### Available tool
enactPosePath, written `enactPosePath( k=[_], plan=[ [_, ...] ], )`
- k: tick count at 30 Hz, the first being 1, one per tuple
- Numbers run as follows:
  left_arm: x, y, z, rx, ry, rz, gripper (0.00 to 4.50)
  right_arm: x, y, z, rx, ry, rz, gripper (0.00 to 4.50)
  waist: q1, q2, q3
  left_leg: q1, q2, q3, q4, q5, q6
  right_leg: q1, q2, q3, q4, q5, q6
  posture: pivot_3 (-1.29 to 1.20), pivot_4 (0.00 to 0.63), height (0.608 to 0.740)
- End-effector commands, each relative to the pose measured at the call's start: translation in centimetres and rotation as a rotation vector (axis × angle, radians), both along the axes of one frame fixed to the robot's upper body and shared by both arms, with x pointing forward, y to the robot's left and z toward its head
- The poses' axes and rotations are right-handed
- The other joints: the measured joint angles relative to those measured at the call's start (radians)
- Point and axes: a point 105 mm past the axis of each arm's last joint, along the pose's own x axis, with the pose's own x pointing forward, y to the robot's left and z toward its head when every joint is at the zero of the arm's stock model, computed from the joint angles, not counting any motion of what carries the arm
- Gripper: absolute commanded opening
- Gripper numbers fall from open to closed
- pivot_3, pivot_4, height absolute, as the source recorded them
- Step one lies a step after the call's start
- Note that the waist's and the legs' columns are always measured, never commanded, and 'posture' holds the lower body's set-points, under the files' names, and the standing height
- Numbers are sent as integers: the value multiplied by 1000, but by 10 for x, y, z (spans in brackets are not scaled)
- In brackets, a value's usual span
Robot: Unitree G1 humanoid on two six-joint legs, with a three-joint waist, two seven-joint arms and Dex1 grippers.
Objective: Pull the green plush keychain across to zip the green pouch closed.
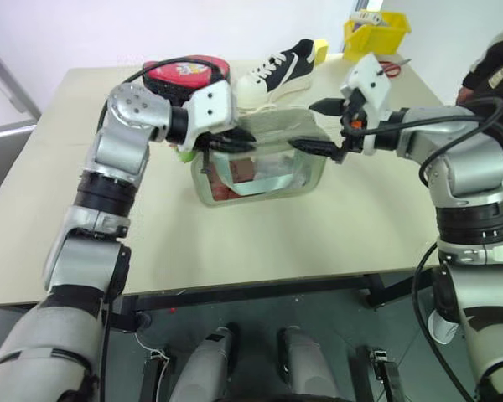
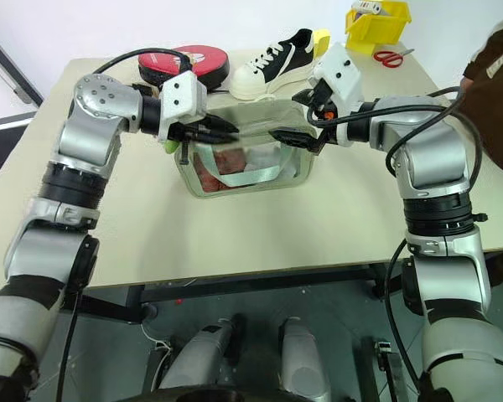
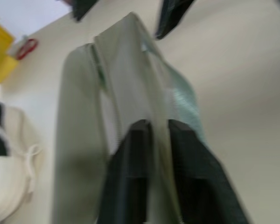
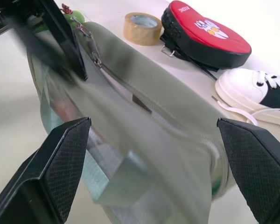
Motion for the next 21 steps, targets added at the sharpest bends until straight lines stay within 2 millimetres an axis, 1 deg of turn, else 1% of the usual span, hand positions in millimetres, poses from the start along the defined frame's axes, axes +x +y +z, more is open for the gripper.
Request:
enactPosePath(
  k=[1, 3, 6, 7, 9, 10, 11, 14, 16, 17, 18, 20, 21],
  plan=[
    [-7, 6, 27, -60, 11, 19, 2511, -9, 3, 18, -10, -59, 42, 4500, 0, 0, 0, 0, 0, 0, 0, 0, 0, 0, 0, 0, 0, 0, 0, 0, 150, 740],
    [-8, 17, 41, -95, 32, 62, 3410, -12, 3, 20, -32, -66, 63, 4500, 0, 0, 0, 0, 0, 0, 0, 0, 0, 0, 0, 0, 0, 0, 0, 0, 150, 740],
    [-12, 33, 52, -120, 56, 100, 3410, -15, 5, 22, -70, -77, 99, 4500, -2, 0, 0, 0, 0, 0, 0, 0, 0, 0, 0, 0, 0, 0, 0, 0, 150, 740],
    [-14, 42, 59, -148, 74, 125, 3410, -16, 6, 22, -102, -86, 120, 4500, -2, 0, 0, 0, 0, 0, 0, 0, 0, -1, 0, 0, 0, 0, 0, 0, 150, 740],
    [-21, 66, 71, -212, 111, 187, 3410, -12, 12, 20, -175, -108, 156, 4500, -6, 1, 0, 0, 0, 0, -1, 0, 0, -1, 0, 0, 0, 0, 0, 0, 150, 740],
    [-24, 77, 74, -236, 120, 220, 3410, -9, 15, 19, -201, -119, 170, 4500, -9, 1, 0, 0, 0, 0, -1, 0, 0, -1, 0, 0, 0, 0, 0, 0, 150, 740],
    [-25, 83, 75, -248, 124, 240, 3410, -6, 18, 19, -215, -125, 178, 4500, -15, 1, 0, 1, 0, 0, -1, 0, 0, 0, 0, 0, 0, 0, 0, 0, 150, 740],
    [-25, 103, 72, -266, 105, 331, 3410, 0, 31, 18, -208, -123, 216, 4500, -16, 1, 0, 4, 0, 0, -3, -1, -1, 2, 0, 0, -1, 0, 0, 0, 150, 740],
    [-29, 118, 62, -243, 110, 388, 3410, 4, 42, 14, -235, -131, 263, 4500, -17, 1, 0, 7, 0, 0, -3, -1, -2, 5, 0, 0, -1, 0, 0, 0, 150, 740],
    [-35, 121, 57, -239, 134, 394, 3410, 5, 48, 12, -245, -129, 287, 4500, -20, 1, 0, 9, 0, 0, -3, -1, -2, 6, 0, 1, -1, 0, 0, 0, 150, 740],
    [-40, 123, 53, -237, 152, 395, 3410, 7, 51, 11, -250, -128, 302, 4500, -22, 1, 0, 9, 0, 0, -4, -1, -2, 6, 0, 1, -1, 0, 0, 0, 150, 740],
    [-59, 119, 38, -243, 210, 389, 3410, 12, 61, 2, -283, -113, 338, 4500, -26, 0, 0, 9, 1, 0, -4, -1, -3, 5, 1, 1, -1, 0, 0, 0, 150, 740],
    [-65, 117, 32, -254, 225, 398, 3410, 15, 64, -3, -297, -107, 347, 4500, -24, 0, 0, 9, 1, 1, -5, -2, -2, 5, 1, 2, -1, 0, 0, 0, 150, 740]
  ],
)
